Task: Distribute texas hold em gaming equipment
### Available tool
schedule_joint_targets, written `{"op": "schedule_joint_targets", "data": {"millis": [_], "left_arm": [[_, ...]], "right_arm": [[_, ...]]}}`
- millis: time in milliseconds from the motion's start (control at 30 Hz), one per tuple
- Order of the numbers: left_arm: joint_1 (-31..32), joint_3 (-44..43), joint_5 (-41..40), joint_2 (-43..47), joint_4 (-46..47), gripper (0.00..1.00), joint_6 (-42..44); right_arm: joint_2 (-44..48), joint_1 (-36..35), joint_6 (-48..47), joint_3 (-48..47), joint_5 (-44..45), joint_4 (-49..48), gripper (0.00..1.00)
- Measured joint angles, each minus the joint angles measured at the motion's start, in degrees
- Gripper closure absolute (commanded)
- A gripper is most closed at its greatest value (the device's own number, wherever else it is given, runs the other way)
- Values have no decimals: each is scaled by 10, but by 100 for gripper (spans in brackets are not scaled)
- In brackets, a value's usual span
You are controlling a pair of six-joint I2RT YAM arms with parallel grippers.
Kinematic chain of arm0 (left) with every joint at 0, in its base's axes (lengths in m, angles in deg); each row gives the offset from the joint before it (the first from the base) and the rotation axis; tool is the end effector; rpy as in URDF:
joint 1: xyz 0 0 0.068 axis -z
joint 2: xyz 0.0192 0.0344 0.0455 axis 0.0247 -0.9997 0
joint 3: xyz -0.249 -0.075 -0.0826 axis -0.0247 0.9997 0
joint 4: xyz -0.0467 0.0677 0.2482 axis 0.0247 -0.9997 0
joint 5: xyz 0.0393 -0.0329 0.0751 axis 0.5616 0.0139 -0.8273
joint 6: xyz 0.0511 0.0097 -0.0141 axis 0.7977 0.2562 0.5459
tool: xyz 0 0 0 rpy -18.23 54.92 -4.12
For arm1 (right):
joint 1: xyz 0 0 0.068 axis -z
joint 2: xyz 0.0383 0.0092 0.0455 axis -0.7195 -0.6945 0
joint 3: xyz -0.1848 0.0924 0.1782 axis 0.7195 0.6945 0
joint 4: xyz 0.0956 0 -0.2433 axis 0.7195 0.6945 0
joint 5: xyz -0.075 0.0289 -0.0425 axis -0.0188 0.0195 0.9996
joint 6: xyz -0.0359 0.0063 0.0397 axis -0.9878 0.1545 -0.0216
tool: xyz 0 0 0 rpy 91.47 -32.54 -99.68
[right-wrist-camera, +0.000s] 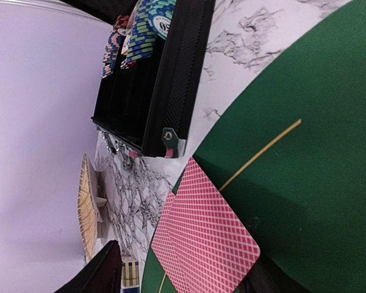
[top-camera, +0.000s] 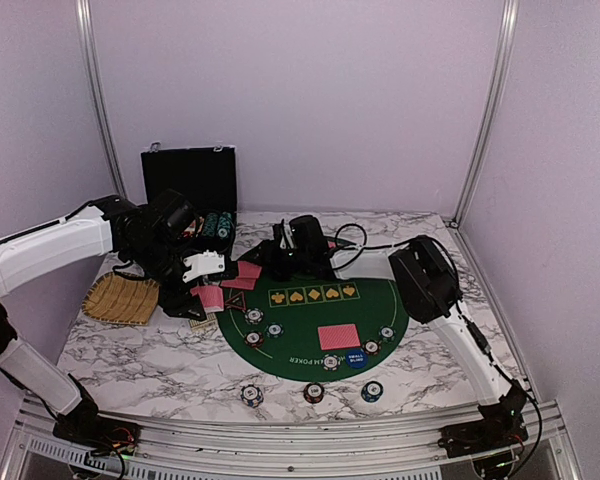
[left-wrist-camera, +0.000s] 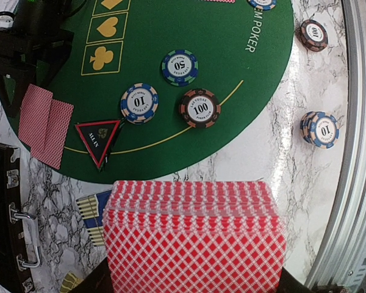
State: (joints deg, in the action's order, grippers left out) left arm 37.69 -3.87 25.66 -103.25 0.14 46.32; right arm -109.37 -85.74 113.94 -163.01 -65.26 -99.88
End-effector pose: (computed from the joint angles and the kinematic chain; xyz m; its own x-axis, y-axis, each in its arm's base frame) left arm 0.2337 -0.1806 0.2818 -0.0910 0.8950 -0.4367 0.9735 0.1722 0.1502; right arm 0.4381 0.3859 0.1030 -0.9194 0.1814 -0.3490 -0.2376 0.4511 0.8603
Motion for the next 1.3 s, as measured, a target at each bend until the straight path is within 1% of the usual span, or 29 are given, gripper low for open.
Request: {"op": "schedule_joint_targets", "data": {"millis": [233,500,667,867,1133,1200,1300], "left_arm": [[0,0,0,2,0,84,0],[0,0,0,3,0,84,0],[0,0,0,3,-2,84,-2],[0,0,0,3,-2,84,-2],[0,0,0,3,-4,84,-2],[0,0,0,3,-4,84,-2],[0,0,-1,3,-5,84,-2]], "right_arm": [[22,-7,-51,2,16,62,30],[47,-9,-92,8,18,122,18],[75,-9,-110,42,16,136,11],[116,-5,-106,110,-4,115,7],[132,-4,-99,142,-39,87,8],[155,-4,-92,176,-50,72,8],[206,-4,-72,250,-73,25,8]]}}
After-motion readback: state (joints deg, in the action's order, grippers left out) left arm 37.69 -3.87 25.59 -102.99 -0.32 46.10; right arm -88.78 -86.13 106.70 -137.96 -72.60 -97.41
